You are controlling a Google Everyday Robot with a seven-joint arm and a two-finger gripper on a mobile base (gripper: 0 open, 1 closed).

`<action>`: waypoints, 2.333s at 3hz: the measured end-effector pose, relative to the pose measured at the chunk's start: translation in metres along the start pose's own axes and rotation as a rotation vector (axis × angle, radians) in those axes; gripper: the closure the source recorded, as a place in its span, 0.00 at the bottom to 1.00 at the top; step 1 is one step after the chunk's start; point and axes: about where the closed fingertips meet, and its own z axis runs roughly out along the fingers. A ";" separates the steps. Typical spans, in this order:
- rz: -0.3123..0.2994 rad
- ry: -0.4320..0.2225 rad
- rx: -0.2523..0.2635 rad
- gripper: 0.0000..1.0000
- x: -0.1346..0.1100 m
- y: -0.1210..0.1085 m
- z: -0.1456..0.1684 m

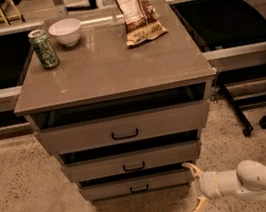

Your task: Open bottom drawer

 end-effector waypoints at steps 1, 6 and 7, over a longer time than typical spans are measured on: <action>0.027 -0.031 -0.012 0.00 0.016 0.015 0.019; 0.002 0.267 -0.119 0.00 0.141 -0.005 0.119; -0.011 0.262 -0.116 0.00 0.157 -0.026 0.114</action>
Offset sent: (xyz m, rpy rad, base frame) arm -0.0085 0.0093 -0.0260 0.0362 0.0203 0.0021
